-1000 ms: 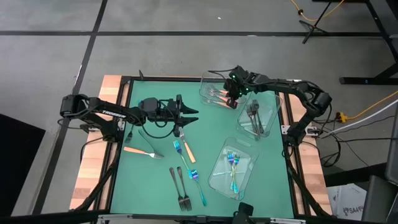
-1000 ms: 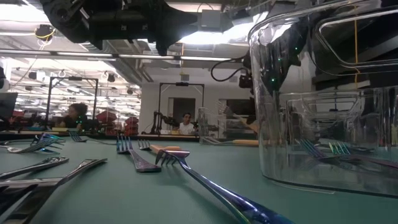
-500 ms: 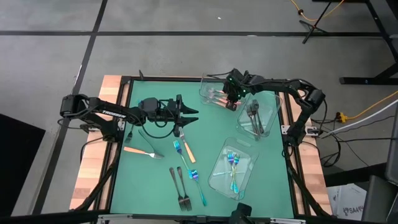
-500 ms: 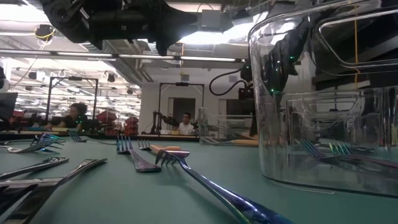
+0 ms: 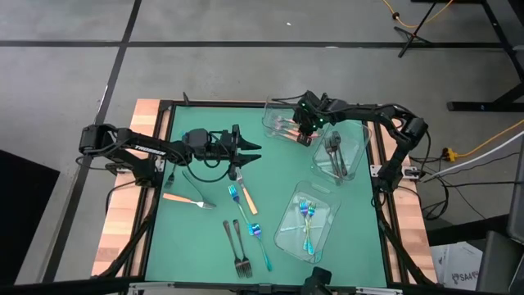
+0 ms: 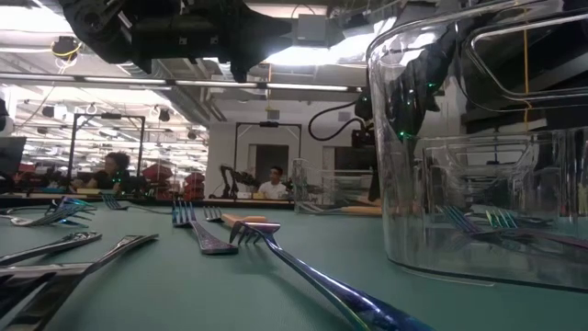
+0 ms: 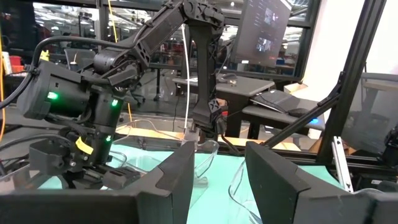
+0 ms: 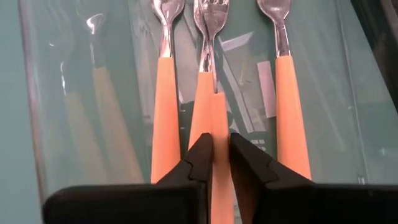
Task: Sort silverware by color (type)
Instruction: Put the orange fork into the top transparent bin
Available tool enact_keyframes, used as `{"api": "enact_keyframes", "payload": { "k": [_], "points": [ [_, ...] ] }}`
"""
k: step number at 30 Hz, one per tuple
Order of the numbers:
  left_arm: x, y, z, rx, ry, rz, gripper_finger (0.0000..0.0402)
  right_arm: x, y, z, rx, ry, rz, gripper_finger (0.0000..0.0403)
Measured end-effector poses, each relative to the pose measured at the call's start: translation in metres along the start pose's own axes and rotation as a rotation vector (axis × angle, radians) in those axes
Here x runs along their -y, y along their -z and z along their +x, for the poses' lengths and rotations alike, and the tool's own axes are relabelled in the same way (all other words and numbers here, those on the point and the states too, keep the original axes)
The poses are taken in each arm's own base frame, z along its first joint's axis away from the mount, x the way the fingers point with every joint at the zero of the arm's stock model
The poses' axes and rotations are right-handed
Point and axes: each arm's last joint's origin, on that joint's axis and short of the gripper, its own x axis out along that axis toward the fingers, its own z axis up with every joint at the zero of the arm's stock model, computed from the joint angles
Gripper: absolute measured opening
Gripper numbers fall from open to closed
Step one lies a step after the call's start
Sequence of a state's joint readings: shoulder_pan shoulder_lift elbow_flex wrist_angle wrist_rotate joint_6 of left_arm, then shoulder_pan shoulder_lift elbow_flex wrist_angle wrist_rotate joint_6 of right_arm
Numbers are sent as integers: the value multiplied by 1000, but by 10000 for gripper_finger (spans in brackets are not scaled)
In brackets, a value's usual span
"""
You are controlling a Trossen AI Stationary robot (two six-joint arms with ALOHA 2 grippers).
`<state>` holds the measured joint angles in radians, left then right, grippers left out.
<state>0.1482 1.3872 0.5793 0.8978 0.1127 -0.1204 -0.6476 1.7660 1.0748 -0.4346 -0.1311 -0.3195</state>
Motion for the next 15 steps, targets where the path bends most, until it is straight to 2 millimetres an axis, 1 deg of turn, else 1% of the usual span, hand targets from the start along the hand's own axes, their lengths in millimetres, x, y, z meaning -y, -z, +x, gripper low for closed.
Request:
{"api": "enact_keyframes", "payload": {
  "k": [15],
  "points": [
    [0, 0, 0, 0, 0, 0, 137, 1, -2, 0, 24, 6, -3, 46]
  ]
}}
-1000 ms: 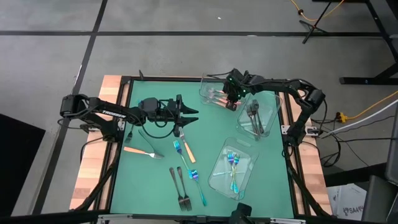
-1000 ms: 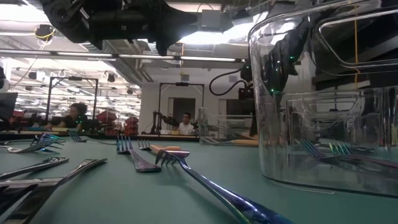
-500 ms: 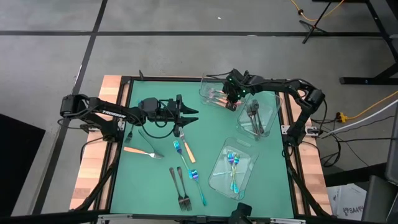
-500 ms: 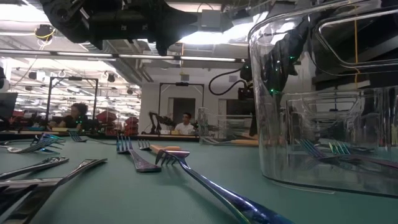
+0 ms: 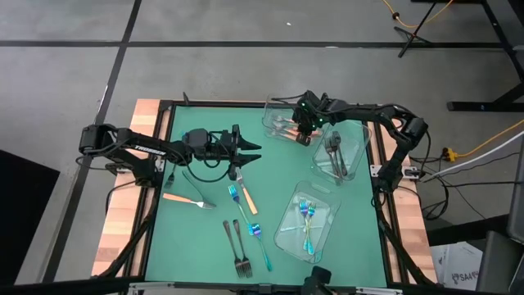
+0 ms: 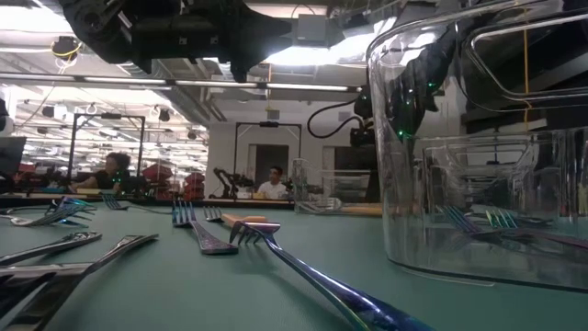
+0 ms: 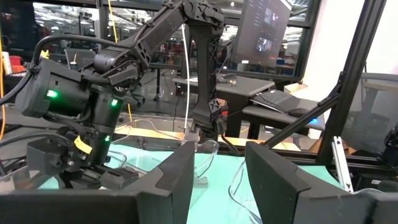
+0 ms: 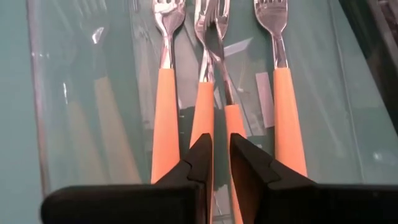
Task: Sort silverware by color (type)
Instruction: Put the orange fork into the top transparent bin, then put the blue fork into the bottom transparent bin
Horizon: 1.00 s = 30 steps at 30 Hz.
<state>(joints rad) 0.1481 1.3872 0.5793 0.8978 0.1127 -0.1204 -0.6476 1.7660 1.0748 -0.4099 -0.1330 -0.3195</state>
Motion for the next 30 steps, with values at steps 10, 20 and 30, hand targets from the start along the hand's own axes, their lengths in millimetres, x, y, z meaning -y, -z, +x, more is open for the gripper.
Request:
{"api": "enact_keyframes", "payload": {
  "k": [10, 20, 30],
  "points": [
    [0, 0, 0, 0, 0, -9, 137, 0, -1, -5, 1, 27, -1, 46],
    [-11, 2, -1, -29, -40, -154, 137, -2, -9, -46, 109, 85, -14, 46],
    [-45, 0, -8, -28, -119, -371, 137, -8, -10, -91, 207, 113, -27, 46]
  ]
}}
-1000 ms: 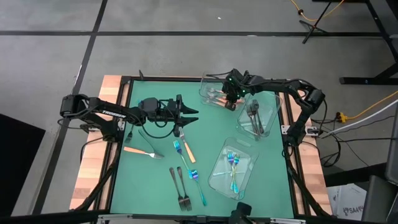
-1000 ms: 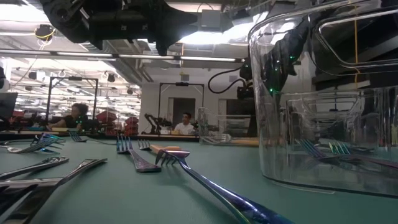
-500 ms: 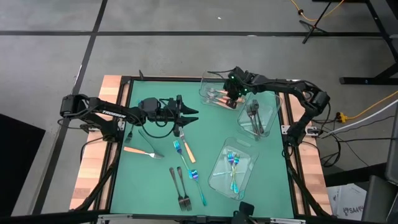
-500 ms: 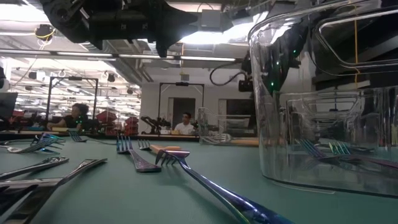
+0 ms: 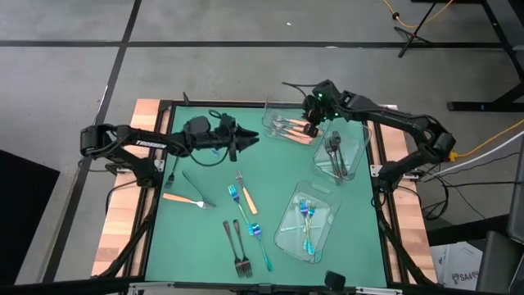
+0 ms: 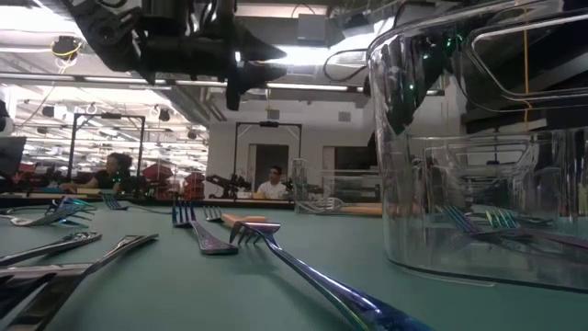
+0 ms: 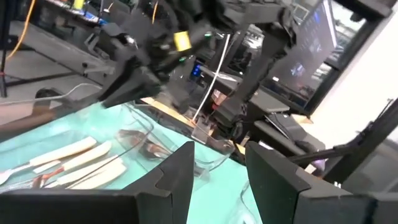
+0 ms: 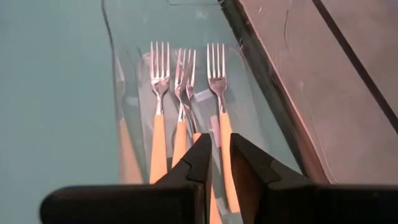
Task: Sort silverware by color (type)
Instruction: Put the blue fork into the bottom transparent bin
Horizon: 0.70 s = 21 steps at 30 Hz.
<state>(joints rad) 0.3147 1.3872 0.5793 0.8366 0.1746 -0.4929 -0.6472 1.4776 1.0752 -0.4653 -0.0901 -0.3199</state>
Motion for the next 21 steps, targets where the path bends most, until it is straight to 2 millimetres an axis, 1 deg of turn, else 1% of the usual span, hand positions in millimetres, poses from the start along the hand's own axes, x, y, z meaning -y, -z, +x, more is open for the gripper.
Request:
{"api": "enact_keyframes", "payload": {
  "k": [4, 7, 10, 13, 16, 18, 21],
  "points": [
    [-13, -7, -3, 8, -13, -52, 137, -1, 0, -11, 9, -4, 1, 46],
    [-22, -14, -4, 6, -29, -81, 137, -2, 1, -13, 2, -7, 17, 46],
    [-28, -25, 1, -43, -48, -93, 137, -2, 1, -13, -2, -11, 27, 46],
    [-30, -39, 8, -132, -92, -70, 137, -3, 2, -13, -11, -24, 29, 46],
    [-30, -55, 14, -268, -176, -11, 137, -3, 3, -13, -11, -39, 30, 46],
    [-29, -66, 14, -370, -250, 35, 137, -3, 3, -13, -16, -41, 30, 46],
    [-24, -81, 8, -525, -374, 108, 137, -4, 4, -13, -21, -42, 31, 46]
  ]
}}
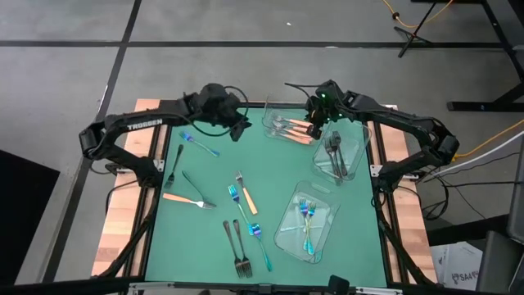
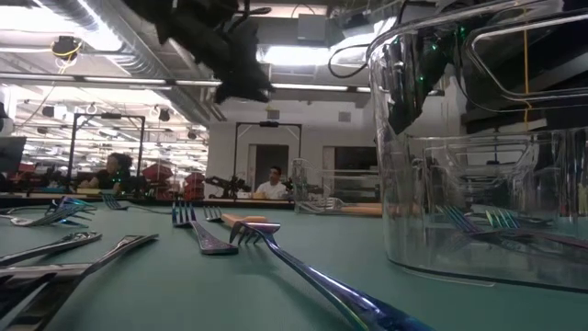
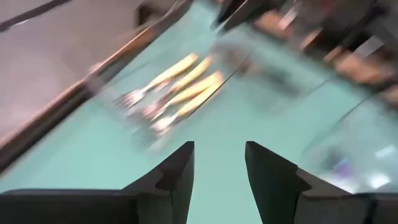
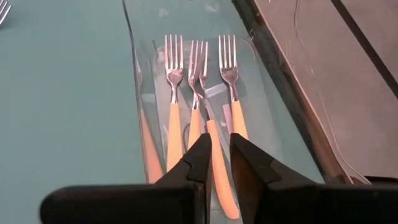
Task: Sort silverware by color (type)
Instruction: Put the blue fork into the bottom transparent bin
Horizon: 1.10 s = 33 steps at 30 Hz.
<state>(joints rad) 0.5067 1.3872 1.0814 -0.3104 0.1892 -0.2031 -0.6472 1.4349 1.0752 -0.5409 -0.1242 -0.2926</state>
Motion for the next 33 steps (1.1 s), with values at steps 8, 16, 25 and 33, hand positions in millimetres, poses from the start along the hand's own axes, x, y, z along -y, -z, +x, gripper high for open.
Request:
{"api": "enact_keyframes", "payload": {
  "k": [8, 16, 25, 33],
  "points": [
    [-6, 11, -24, -360, -225, 273, 137, -1, 3, 0, -30, -9, 4, 46],
    [-27, 40, -29, -629, -233, 390, 137, -1, 4, 0, -36, -11, 5, 46],
    [-55, 83, -21, -787, -182, 530, 137, -1, 4, 0, -36, -11, 4, 46],
    [-76, 116, -11, -810, -200, 613, 137, -1, 4, 0, -35, -11, 4, 46]
  ]
}}
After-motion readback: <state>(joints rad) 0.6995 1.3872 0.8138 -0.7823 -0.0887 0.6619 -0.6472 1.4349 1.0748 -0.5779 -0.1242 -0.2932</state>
